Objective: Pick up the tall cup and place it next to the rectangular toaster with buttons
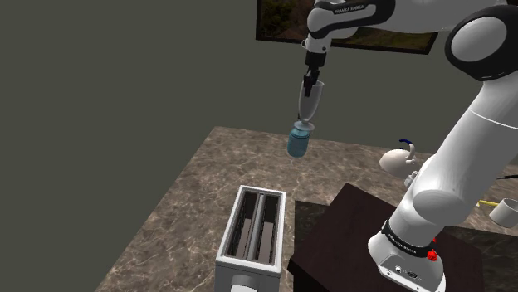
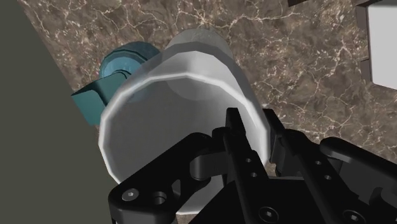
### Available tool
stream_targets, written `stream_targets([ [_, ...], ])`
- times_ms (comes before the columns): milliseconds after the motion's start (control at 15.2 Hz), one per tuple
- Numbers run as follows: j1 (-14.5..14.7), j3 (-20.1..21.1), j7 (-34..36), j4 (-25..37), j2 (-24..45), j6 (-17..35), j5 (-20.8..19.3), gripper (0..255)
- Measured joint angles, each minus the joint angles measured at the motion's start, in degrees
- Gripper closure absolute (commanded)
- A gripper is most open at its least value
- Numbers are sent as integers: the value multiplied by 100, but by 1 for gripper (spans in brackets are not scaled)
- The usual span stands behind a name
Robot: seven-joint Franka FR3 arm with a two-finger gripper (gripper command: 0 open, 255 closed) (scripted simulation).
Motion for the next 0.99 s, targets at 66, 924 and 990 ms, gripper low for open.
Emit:
stream_targets([
  [66, 1, 1, 3, 22, -12, -33, -3, 255],
  [924, 768, 928, 1691, -336, -317, 35, -10, 255],
  [990, 824, 995, 1812, -316, -305, 27, -3, 255],
])
